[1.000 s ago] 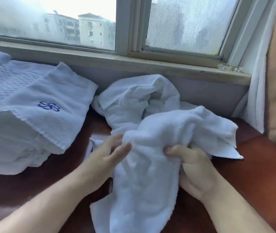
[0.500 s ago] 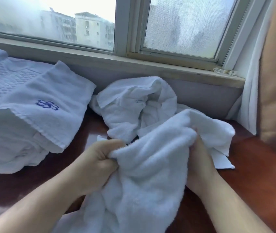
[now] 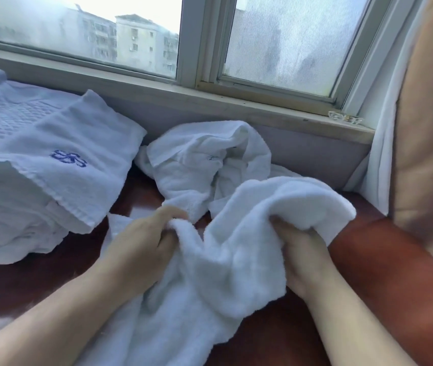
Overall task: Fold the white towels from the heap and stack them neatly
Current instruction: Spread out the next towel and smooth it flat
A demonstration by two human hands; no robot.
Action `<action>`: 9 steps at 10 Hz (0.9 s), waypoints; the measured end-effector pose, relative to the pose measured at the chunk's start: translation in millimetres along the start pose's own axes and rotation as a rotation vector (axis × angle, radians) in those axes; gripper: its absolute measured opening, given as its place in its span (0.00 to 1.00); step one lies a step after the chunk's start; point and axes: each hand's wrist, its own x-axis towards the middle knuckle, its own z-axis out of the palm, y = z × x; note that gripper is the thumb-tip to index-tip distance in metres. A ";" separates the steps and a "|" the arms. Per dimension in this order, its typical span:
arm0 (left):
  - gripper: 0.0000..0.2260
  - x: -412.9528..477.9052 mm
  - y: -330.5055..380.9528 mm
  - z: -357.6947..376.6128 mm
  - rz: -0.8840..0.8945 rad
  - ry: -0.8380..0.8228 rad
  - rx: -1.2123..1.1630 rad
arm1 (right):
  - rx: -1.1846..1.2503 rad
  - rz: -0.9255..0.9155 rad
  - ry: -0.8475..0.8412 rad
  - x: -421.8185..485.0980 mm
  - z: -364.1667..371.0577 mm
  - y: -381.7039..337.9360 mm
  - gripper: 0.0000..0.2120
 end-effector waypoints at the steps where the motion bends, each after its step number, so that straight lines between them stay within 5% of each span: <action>1: 0.09 6.9 -5.0 -2.9 -0.077 0.104 0.099 | -0.725 -0.312 -0.019 -0.3 16.7 0.7 0.11; 2: 0.09 8.4 -8.6 -4.6 -0.103 0.184 0.102 | -1.176 -0.409 -0.027 1.3 27.9 -3.7 0.21; 3: 0.11 10.5 -13.4 -3.1 -0.109 0.207 0.109 | -1.208 -0.485 0.036 -3.3 35.0 -8.1 0.20; 4: 0.14 10.8 -14.3 -1.8 -0.105 0.183 0.132 | -1.100 -0.389 -0.118 -2.8 26.1 -0.7 0.16; 5: 0.17 10.5 -15.3 0.8 -0.087 0.170 0.148 | -0.817 -0.319 -0.227 -8.4 20.5 -3.8 0.14; 6: 0.18 10.2 -17.5 1.6 -0.059 0.184 0.098 | -0.355 -0.340 -0.152 -13.8 21.5 -12.6 0.04; 7: 0.17 10.4 -19.2 0.9 -0.031 0.210 0.032 | -0.070 -0.356 0.246 -8.4 18.0 -31.8 0.05; 8: 0.10 10.5 -16.9 -0.2 0.001 0.281 0.009 | 0.271 -0.233 0.303 -11.6 1.8 -28.9 0.07; 9: 0.07 8.3 -7.1 0.3 -0.007 0.316 0.208 | -0.502 0.417 0.609 -43.9 -28.6 -15.2 0.02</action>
